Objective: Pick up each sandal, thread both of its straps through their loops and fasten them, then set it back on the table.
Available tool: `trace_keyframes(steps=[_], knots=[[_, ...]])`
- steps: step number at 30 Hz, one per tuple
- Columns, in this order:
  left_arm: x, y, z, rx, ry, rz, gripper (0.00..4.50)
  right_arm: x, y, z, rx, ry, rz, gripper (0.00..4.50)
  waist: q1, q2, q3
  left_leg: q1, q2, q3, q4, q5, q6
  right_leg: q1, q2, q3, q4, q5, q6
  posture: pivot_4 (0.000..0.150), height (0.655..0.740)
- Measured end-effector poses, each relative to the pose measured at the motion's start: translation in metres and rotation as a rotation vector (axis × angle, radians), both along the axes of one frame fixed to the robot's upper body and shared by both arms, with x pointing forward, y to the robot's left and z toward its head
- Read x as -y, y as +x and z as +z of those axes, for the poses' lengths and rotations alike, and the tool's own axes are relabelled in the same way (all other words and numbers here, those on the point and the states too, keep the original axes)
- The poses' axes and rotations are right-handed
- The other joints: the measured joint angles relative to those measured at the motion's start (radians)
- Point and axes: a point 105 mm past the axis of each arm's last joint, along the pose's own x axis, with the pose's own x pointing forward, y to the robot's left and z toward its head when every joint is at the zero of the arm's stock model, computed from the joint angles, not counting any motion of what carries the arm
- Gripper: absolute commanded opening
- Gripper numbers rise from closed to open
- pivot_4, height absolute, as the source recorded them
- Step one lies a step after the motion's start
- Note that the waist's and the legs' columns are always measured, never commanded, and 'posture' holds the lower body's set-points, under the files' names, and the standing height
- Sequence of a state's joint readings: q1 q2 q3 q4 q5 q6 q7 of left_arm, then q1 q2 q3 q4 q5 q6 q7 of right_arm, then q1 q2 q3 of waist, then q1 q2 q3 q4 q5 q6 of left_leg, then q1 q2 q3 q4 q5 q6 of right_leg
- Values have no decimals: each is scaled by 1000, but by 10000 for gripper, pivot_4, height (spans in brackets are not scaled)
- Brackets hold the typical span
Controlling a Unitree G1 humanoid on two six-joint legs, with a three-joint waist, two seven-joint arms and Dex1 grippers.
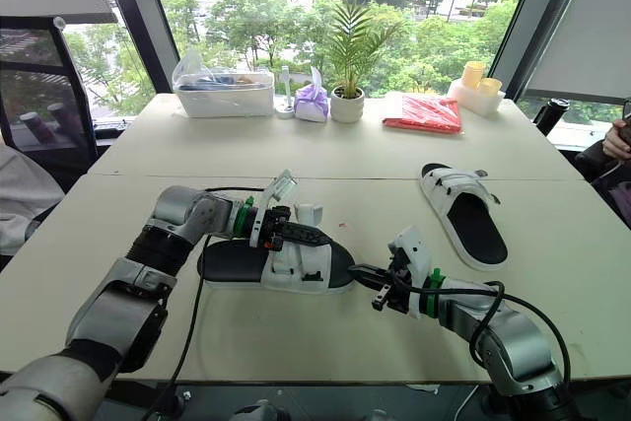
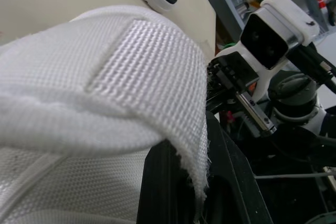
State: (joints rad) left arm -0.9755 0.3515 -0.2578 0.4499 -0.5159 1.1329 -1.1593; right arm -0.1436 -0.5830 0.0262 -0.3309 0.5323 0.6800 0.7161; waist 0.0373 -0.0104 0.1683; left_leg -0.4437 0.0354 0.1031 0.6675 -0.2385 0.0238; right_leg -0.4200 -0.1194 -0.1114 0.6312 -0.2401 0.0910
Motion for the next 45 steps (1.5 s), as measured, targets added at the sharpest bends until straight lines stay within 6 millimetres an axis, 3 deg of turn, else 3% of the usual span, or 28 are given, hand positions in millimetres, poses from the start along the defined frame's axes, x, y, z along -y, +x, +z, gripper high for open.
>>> trace_keyframes(steps=[9, 16, 26, 40, 43, 45], knots=[[1, -3, -9, 206, 128, -147, 477, -2, 1, 1, 10, 7, -4, 0, -1, 0, 0, 0, 0, 0, 0, 0, 0, 0, 0, 0, 0, 0, 0, 1500, 7400], [1, -11, -3, 258, 109, -248, 477, -1, 0, -2, 3, 7, -11, 0, -2, 0, 0, 0, 0, 0, 0, 0, 0, 0, 0, 0, 0, 0, 0, 1500, 7400], [1, -28, -11, 303, 109, -256, 477, -1, 0, -3, 1, 11, -20, 0, 0, 1, 0, 0, 0, 0, 0, 0, 0, 0, 0, 0, 0, 0, 0, 1500, 7400], [4, -29, -9, 376, 103, -237, 477, -16, -10, -4, -46, 35, 75, 0, 0, 1, 0, 0, 0, 0, 1, 0, 0, 0, 0, 0, 1, 0, 0, 1500, 7400], [4, -28, -10, 379, 106, -229, 8501, -22, -11, -11, -54, 21, 92, 0, 0, 1, 0, 0, 0, 0, 1, 0, 0, 0, 0, 0, 1, 0, 0, 1500, 7400], [4, -27, -10, 382, 114, -217, 18236, -23, -10, -12, -45, 15, 98, 0, 0, 1, 0, 0, 0, 0, 1, 0, 0, 0, 0, 0, 1, 0, 0, 1500, 7400]])
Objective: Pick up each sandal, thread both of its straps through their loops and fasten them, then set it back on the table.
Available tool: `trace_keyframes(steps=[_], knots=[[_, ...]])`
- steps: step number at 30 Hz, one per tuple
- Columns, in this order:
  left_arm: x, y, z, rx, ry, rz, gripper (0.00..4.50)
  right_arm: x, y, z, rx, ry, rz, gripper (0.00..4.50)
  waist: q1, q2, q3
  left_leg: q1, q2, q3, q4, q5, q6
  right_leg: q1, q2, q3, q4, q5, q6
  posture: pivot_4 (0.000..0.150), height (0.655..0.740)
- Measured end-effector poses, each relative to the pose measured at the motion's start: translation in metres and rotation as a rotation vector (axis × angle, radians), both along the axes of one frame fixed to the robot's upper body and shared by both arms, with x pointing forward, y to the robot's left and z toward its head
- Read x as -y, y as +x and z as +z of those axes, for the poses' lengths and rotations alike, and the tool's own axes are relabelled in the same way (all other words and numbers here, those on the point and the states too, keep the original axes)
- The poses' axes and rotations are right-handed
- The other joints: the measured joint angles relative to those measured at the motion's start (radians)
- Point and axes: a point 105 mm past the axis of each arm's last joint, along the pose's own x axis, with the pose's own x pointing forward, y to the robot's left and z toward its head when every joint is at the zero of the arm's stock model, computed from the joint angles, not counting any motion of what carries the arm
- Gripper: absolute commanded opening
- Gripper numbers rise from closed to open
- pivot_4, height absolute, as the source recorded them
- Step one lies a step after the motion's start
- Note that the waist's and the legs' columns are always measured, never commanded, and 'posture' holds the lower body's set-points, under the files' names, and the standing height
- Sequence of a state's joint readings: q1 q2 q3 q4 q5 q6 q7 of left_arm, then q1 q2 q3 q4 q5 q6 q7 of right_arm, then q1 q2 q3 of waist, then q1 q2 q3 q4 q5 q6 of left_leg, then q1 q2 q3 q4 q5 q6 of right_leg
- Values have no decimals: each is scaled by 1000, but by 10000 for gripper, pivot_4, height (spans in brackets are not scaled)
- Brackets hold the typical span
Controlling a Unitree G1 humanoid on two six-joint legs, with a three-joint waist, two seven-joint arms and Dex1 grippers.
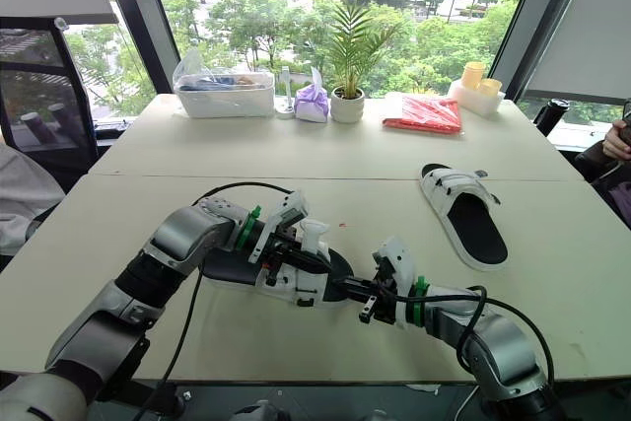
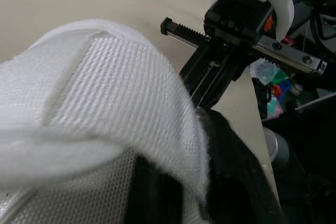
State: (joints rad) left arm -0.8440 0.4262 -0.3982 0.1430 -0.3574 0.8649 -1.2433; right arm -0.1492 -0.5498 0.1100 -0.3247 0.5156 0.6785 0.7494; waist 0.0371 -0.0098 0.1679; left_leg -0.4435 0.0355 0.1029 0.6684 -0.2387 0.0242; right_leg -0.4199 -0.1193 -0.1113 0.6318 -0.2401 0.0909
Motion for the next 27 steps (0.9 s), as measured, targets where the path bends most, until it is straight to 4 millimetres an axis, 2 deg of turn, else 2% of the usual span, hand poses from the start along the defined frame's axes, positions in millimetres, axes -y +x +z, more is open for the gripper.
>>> trace_keyframes(steps=[5, 6, 10, 16, 19, 21, 23, 27], knots=[[-3, -3, 6, 24, 10, -9, 42817, -3, 5, -7, 37, -48, 27, 0, -3, 0, 0, 1, 0, 0, 0, 0, 0, 0, 0, 0, 0, 0, 0, 1500, 7400], [-5, -4, 7, 29, 17, -8, 44311, -4, 6, -8, 49, -54, 34, 0, -3, 0, 0, 1, 0, 0, 0, 0, 0, 1, 0, 0, 1, 0, 0, 1500, 7400], [-22, -4, 12, 54, 72, 30, 44311, -6, 7, -9, 69, -58, 46, 0, -9, 0, -1, 2, 0, -1, 0, 0, 0, 2, 0, 0, 1, 0, 0, 1500, 7400], [-58, -7, 37, 110, 94, 173, 44311, -7, 8, -11, 75, -45, 59, 0, -24, 0, -1, 2, 1, -1, 0, 0, 0, 2, 0, 0, 1, 0, 0, 1500, 7400], [-75, -39, 39, 35, 63, 186, 44311, -8, 9, -13, 73, -40, 71, 0, -29, 0, -1, 2, 4, -1, -1, 3, -5, 2, 0, 0, 1, 0, 0, 1500, 7400], [-80, -63, 34, -44, 43, 171, 44311, -6, 10, -13, 73, -37, 72, 0, -27, 0, -1, 3, 5, -1, 0, 3, -6, 4, 0, 0, 0, 0, 0, 1500, 7400], [-84, -78, 20, -111, 43, 197, 44311, -6, 13, -15, 73, -41, 73, 0, -25, 0, -1, 10, 5, -1, -1, 0, -1, 10, 0, 0, -1, 0, 0, 1500, 7400], [-85, -85, -10, -201, 48, 280, 44311, -4, 17, -17, 69, -47, 78, 0, -21, -1, -1, 18, 5, -3, -1, -1, -1, 15, 0, -1, -3, -4, -7, 1500, 7400]])
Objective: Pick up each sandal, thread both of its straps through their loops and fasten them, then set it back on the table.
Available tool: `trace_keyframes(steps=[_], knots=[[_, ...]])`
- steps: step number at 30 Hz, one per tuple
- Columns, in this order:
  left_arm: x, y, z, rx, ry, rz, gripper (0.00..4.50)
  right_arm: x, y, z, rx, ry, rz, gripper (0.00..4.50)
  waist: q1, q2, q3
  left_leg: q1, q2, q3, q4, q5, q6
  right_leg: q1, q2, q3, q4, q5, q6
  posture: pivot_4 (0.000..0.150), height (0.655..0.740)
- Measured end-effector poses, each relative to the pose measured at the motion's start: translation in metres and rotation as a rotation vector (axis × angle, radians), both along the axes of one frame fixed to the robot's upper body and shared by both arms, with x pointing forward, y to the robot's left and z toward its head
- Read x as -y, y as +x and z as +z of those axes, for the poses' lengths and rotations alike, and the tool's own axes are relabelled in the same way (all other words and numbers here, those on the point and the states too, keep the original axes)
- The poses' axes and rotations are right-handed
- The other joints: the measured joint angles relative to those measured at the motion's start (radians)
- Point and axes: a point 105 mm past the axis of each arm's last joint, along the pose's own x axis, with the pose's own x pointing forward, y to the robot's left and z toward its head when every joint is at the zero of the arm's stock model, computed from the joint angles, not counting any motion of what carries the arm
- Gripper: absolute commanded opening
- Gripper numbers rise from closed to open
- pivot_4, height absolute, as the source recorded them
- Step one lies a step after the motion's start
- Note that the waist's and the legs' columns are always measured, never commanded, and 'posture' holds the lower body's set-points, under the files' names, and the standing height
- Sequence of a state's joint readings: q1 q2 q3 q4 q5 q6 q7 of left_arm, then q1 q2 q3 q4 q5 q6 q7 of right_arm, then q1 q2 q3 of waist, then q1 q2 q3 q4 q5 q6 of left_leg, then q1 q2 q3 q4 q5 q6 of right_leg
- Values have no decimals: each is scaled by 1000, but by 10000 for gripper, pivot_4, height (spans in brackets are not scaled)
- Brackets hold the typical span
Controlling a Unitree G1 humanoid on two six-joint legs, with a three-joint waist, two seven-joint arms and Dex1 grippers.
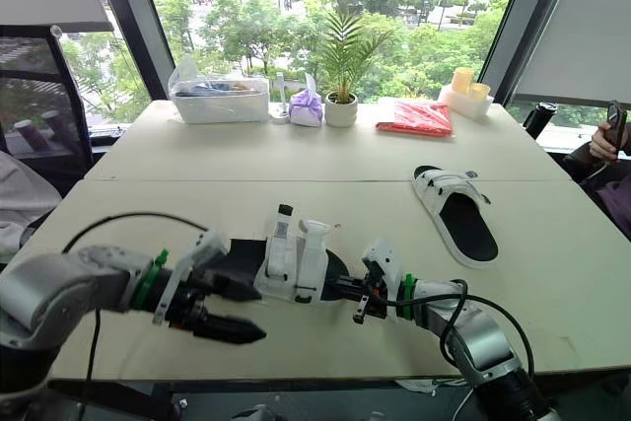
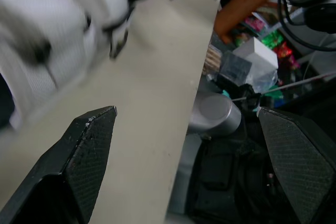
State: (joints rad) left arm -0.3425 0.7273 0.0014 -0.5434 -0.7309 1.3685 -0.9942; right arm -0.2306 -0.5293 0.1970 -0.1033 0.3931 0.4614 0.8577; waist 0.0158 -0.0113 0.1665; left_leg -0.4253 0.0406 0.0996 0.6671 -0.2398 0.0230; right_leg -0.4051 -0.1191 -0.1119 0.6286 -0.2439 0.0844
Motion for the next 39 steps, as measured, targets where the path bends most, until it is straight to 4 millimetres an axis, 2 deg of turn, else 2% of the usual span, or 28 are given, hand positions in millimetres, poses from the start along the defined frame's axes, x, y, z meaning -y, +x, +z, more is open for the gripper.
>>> trace_keyframes(steps=[12, 21, 24, 30, 31, 36, 39], knots=[[38, 20, -16, 38, -67, 17, 44311, -2, 4, 2, 12, -16, 30, 0, -2, 0, -1, -1, 0, 2, -2, 1, 0, 1, 0, 1, 2, 0, 0, 1500, 7400], [55, 30, -21, 35, -96, 11, 44311, -1, 7, 4, 24, -21, 11, 0, 1, 0, -1, -1, 0, 2, -2, 0, 0, 1, 0, 1, 1, 0, 0, 1500, 7400], [57, 34, -23, 46, -97, 32, 35456, -1, 7, 4, 28, -23, 4, 0, 1, 0, -1, -1, 0, 2, -2, 0, 0, 1, -1, 1, 1, 0, 0, 1500, 7400], [56, 45, -30, 57, -75, 104, 4438, -1, 6, 4, 31, -22, 1, 0, -1, 0, -1, -2, 0, 2, -2, 0, 0, 1, -1, 1, 1, 0, 0, 1500, 7400], [55, 46, -30, 57, -73, 109, 450, -1, 6, 4, 31, -22, 2, 0, -1, 0, -1, -2, 0, 2, -2, 0, 0, 0, -1, 1, 1, 0, 0, 1500, 7400], [52, 44, -31, 45, -68, 103, 450, -2, 6, 4, 32, -22, 4, 0, -2, 0, -1, -2, 0, 2, -2, 0, 1, 0, -1, 1, 1, 0, 0, 1500, 7400], [41, 35, -31, 18, -39, 49, 450, -4, 5, 3, 27, -21, 19, 0, -5, 1, 0, -2, 0, 3, -4, 0, 0, -2, -1, 1, 1, 0, 0, 1500, 7400]])
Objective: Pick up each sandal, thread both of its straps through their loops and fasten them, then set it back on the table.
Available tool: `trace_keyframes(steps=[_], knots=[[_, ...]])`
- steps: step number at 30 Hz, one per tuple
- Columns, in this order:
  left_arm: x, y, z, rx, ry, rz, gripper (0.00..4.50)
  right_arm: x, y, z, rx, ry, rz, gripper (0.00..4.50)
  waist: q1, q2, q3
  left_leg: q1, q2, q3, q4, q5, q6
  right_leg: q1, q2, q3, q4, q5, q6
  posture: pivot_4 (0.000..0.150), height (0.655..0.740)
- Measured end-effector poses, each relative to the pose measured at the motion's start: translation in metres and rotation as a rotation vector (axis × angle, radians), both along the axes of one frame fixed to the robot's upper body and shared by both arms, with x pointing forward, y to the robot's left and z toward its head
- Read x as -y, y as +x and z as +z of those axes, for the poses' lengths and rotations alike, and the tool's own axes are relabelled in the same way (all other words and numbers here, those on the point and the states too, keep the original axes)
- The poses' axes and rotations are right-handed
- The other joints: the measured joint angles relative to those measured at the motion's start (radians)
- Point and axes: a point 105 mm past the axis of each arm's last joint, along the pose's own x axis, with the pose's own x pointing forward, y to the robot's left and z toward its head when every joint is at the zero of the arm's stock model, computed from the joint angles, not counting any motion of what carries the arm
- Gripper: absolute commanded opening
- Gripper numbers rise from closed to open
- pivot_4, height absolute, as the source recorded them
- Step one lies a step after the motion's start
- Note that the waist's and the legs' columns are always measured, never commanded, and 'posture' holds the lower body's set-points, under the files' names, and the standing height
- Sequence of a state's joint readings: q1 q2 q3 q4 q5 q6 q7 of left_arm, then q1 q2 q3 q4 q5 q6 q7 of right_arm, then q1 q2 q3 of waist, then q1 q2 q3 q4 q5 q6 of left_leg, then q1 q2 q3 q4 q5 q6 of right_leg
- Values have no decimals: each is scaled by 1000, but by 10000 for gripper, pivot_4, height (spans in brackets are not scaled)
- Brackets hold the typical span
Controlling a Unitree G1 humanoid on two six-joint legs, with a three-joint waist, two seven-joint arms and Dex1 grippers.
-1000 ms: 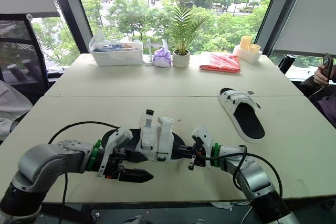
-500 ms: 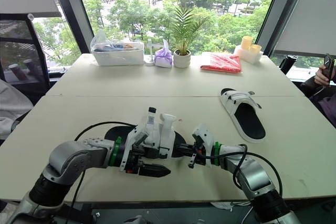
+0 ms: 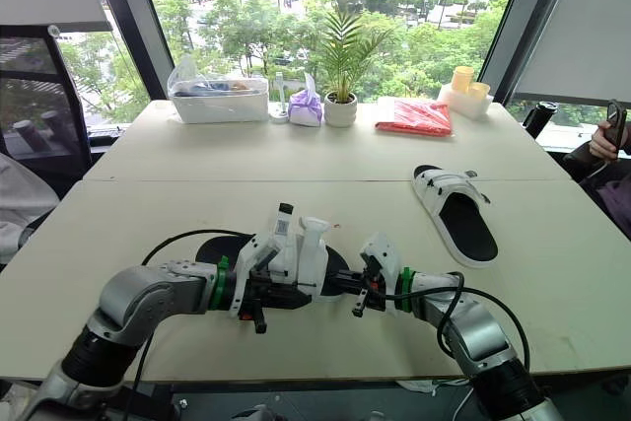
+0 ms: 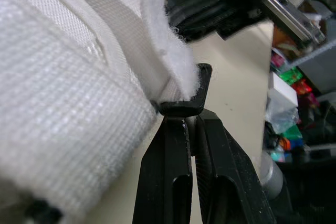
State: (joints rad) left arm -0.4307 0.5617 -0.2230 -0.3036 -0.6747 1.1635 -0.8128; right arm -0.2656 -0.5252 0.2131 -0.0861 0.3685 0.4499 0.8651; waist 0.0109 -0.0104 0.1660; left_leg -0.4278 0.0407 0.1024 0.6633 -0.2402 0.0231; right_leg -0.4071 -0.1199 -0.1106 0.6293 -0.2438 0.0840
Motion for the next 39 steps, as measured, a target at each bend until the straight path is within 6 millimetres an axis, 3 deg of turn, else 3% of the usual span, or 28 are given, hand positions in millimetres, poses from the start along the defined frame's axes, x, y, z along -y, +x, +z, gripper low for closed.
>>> trace_keyframes(steps=[8, 15, 19, 23, 26, 30, 33, 39], knots=[[-17, -37, 25, -30, -1, -279, 450, -1, 1, 0, -3, 0, 27, 0, -1, 1, 0, 0, 2, 0, 0, -2, -3, -2, 1, 0, -1, -1, -2, 1500, 7400], [-15, -43, 36, -25, -45, -347, 450, -1, 2, 0, 2, -1, 28, 0, 0, 1, 1, 0, 2, 0, 0, -2, -3, -2, 1, 0, -2, -2, -3, 1500, 7400], [-2, -27, 50, -14, -141, -298, 450, 0, 2, 0, 4, -4, 25, 0, 1, 1, 1, 0, 2, 1, 0, -2, -3, 0, 1, 0, -1, -2, -3, 1500, 7400], [6, 2, 52, -63, -225, -157, 450, 0, 2, 0, 5, -5, 26, 0, 1, 0, 1, 0, 1, 1, 0, -2, -3, 0, 2, 0, 0, -2, -1, 1500, 7400], [4, 19, 49, -123, -276, -67, 10845, 0, 2, 0, 6, -6, 26, 0, 1, 0, 1, 0, 1, 0, 0, -2, -2, 0, 2, 0, 0, -1, 0, 1500, 7400], [10, 40, 51, -170, -336, 36, 30606, 0, 3, 0, 10, -13, 25, 0, 2, -1, 1, 1, 1, 0, 1, -2, -2, 1, 2, 0, 0, -1, 0, 1500, 7400], [10, 39, 56, -154, -334, 24, 44636, 0, 2, 0, 10, -12, 27, 0, 1, 0, 1, 1, 1, 0, 0, -2, -3, 1, 2, 0, 0, -1, 1, 1500, 7400], [6, 35, 91, 23, -314, -68, 44636, 1, 2, 0, 12, -11, 23, 0, 2, 0, 1, 1, 1, 0, 0, -2, -3, 1, 1, -1, 0, -2, -2, 1500, 7400]])
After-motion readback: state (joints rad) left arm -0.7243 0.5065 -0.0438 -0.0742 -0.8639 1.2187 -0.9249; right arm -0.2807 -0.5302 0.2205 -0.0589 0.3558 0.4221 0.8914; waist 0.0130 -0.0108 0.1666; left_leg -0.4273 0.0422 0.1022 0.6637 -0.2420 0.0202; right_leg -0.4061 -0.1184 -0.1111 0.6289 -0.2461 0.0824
